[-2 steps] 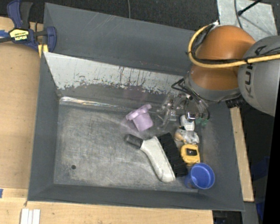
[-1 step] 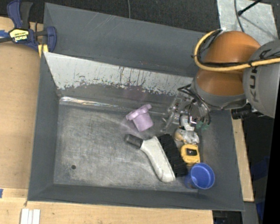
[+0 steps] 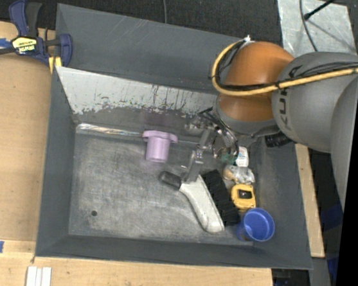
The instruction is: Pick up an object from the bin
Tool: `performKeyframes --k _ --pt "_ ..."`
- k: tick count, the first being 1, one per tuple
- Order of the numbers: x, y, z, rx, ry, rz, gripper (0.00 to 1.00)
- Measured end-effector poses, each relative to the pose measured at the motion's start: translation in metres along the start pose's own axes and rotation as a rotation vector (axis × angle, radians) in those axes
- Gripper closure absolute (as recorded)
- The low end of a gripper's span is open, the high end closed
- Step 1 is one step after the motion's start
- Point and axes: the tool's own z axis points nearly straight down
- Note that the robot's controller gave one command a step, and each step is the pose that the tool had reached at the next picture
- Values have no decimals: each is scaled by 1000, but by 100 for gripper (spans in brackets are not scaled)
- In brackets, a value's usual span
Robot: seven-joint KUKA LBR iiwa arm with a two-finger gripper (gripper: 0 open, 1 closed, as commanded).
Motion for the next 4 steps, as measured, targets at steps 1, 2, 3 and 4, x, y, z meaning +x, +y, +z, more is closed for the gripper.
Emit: performKeyframes --k 1,2,3,4 --pt "0 0 0 0 -1 0 0" --pt "-2 28 48 0 13 150 100" --pt "-2 28 48 0 13 149 100" --pt "0 31 4 1 5 170 100"
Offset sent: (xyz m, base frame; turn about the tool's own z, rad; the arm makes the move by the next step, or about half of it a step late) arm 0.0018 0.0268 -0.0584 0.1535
